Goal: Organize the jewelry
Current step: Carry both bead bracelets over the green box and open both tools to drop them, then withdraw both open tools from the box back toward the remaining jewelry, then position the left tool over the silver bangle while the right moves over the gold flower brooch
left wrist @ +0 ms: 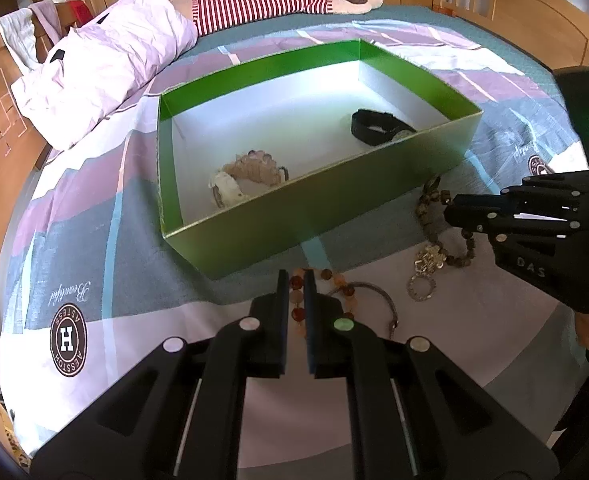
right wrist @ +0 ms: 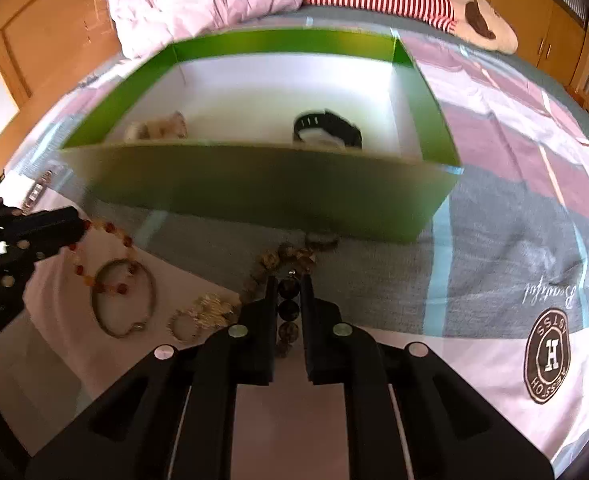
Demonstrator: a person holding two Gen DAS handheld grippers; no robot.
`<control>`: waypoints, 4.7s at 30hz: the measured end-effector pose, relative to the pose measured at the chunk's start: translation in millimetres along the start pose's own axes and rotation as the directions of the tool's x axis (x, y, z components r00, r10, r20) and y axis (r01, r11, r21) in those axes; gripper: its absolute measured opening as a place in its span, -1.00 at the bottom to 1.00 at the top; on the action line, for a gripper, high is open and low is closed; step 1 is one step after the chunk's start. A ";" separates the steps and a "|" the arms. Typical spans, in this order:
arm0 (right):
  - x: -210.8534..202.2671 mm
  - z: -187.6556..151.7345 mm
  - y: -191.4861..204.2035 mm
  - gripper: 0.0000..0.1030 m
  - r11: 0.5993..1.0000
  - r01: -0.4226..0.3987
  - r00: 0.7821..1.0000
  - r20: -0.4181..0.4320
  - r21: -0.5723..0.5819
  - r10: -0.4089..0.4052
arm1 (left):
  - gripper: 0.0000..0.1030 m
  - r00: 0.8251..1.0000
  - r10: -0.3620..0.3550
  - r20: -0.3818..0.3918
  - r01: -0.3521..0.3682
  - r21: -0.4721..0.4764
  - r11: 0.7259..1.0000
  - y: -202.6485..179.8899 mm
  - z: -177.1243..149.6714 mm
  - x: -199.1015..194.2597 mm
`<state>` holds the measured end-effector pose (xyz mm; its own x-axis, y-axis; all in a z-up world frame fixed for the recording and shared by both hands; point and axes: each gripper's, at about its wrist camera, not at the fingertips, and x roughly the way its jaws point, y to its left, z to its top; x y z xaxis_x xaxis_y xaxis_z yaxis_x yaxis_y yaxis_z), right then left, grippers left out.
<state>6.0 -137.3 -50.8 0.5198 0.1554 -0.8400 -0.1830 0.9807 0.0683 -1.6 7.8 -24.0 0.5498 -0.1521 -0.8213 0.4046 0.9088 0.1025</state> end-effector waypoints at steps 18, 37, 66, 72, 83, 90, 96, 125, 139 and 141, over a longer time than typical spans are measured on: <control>-60.8 10.9 8.6 -0.79 0.997 -0.071 0.972 0.222 -0.018 0.073 | -0.87 0.989 -0.070 0.132 0.074 -0.029 0.997 3.7 9.8 -42.4; -73.2 8.7 20.9 -0.79 0.990 0.122 0.945 0.313 -0.066 -0.096 | -0.87 0.990 -0.068 0.125 0.072 -0.025 0.997 2.4 8.0 -39.6; -53.5 83.8 -49.2 -0.79 0.985 -0.120 0.942 0.326 0.123 0.074 | -0.87 0.977 -0.056 0.207 0.094 -0.178 0.980 40.6 81.9 -28.6; -33.2 80.5 -48.4 -0.60 0.986 -0.103 0.968 0.242 0.131 0.069 | -0.80 0.991 -0.062 0.121 0.086 -0.206 0.975 48.4 76.7 4.7; -54.9 35.8 -35.2 0.20 0.984 -0.155 0.982 0.124 0.090 0.143 | -0.15 0.986 -0.115 0.124 0.132 -0.139 0.982 34.0 39.7 -27.5; -12.4 14.8 -20.7 0.20 0.993 -0.102 0.995 -0.008 0.064 0.103 | -0.03 0.998 -0.025 -0.052 0.024 -0.036 0.999 5.7 0.5 6.5; 7.2 10.2 7.5 0.20 0.991 -0.132 0.990 -0.042 0.004 0.132 | 0.15 0.993 -0.001 -0.120 -0.013 -0.115 0.993 25.9 -3.3 24.0; -4.9 -0.5 -17.0 0.20 0.998 0.022 0.993 -0.117 0.061 -0.015 | 0.49 0.991 -0.024 -0.131 0.028 0.033 0.999 -14.1 -8.2 28.6; 5.4 -6.3 -25.8 0.20 0.989 0.101 0.982 -0.171 0.107 -0.082 | 0.53 0.992 -0.009 -0.128 0.016 0.055 0.998 -14.9 -7.9 28.7; 2.6 -5.1 -31.4 0.20 0.986 0.091 0.985 -0.161 0.138 -0.069 | 0.53 0.992 -0.006 -0.128 0.013 0.059 0.998 -15.6 -8.2 28.8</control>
<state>8.9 -168.2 -57.9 0.3898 0.0667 -0.9185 -0.0177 0.9977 0.0650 1.9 -7.6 -53.9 0.4492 -0.1060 -0.8871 0.4545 0.8820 0.1248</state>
